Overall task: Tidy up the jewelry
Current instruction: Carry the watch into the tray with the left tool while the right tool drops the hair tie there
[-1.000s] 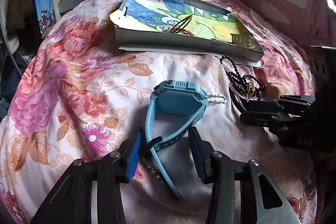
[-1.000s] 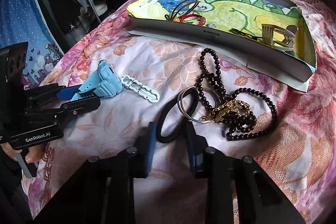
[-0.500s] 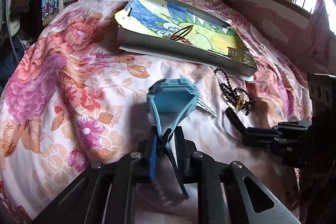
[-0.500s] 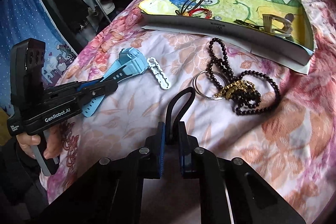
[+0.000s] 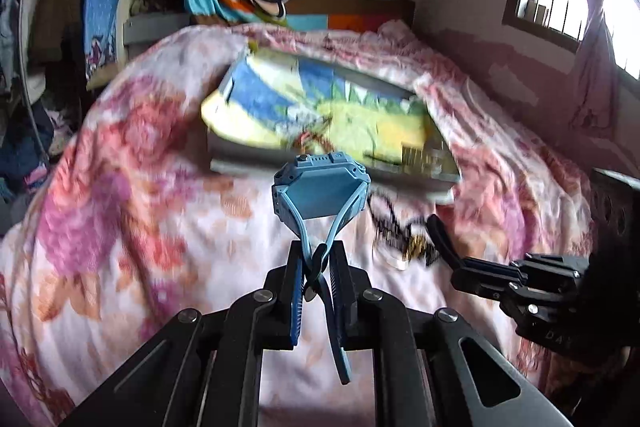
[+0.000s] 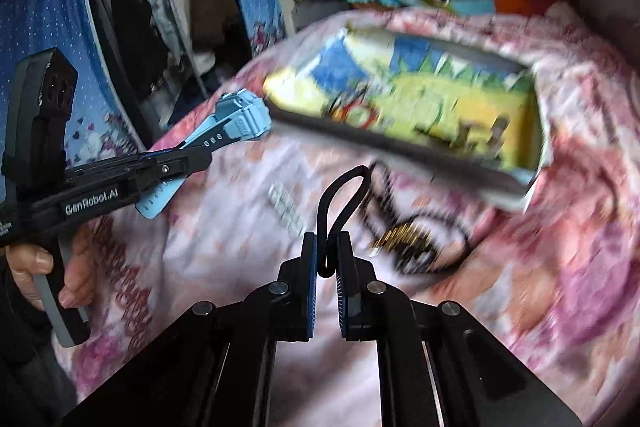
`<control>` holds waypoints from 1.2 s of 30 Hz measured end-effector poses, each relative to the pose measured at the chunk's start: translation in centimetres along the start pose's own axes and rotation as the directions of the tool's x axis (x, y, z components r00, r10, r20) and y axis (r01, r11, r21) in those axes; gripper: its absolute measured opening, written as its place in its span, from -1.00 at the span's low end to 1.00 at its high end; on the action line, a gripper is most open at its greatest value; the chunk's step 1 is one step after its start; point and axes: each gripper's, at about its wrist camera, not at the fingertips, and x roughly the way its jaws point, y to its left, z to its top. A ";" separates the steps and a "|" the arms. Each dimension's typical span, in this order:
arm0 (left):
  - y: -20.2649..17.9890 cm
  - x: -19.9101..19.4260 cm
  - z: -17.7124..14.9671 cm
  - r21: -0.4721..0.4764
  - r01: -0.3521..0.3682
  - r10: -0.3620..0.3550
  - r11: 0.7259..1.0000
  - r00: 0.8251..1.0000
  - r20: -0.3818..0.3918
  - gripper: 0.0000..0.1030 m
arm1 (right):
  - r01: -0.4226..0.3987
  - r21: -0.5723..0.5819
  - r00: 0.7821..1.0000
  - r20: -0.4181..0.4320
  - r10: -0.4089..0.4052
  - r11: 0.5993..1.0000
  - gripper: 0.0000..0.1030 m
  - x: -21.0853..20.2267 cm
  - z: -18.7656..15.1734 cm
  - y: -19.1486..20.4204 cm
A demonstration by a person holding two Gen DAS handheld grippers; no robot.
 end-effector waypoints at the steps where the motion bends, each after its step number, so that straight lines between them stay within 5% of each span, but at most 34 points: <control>1: 0.2 0.1 0.7 -0.016 -0.004 0.005 1.000 1.000 0.022 -0.77 | 0.012 -0.003 1.000 0.009 -0.011 1.000 -0.84 0.1 0.3 -0.2; 8: 1.7 2.7 4.5 -0.081 -0.034 0.043 0.996 0.994 0.105 -0.77 | 0.072 -0.041 0.994 0.088 -0.068 0.997 -0.84 2.3 3.6 -1.0; 19: 2.8 9.3 8.8 -0.067 -0.021 0.028 0.998 0.996 0.090 -0.77 | 0.101 -0.026 0.988 0.121 -0.097 0.995 -0.84 7.8 6.4 -3.5; 28: 3.2 13.8 7.8 -0.074 -0.033 0.033 0.997 0.999 0.009 -0.77 | 0.071 0.099 0.996 0.047 -0.076 0.993 -0.84 10.6 5.8 -6.5; 36: 2.9 13.9 7.6 -0.065 -0.042 0.043 0.997 0.999 0.007 -0.61 | 0.079 0.134 0.996 0.041 -0.085 0.988 -0.69 11.1 5.5 -7.4</control>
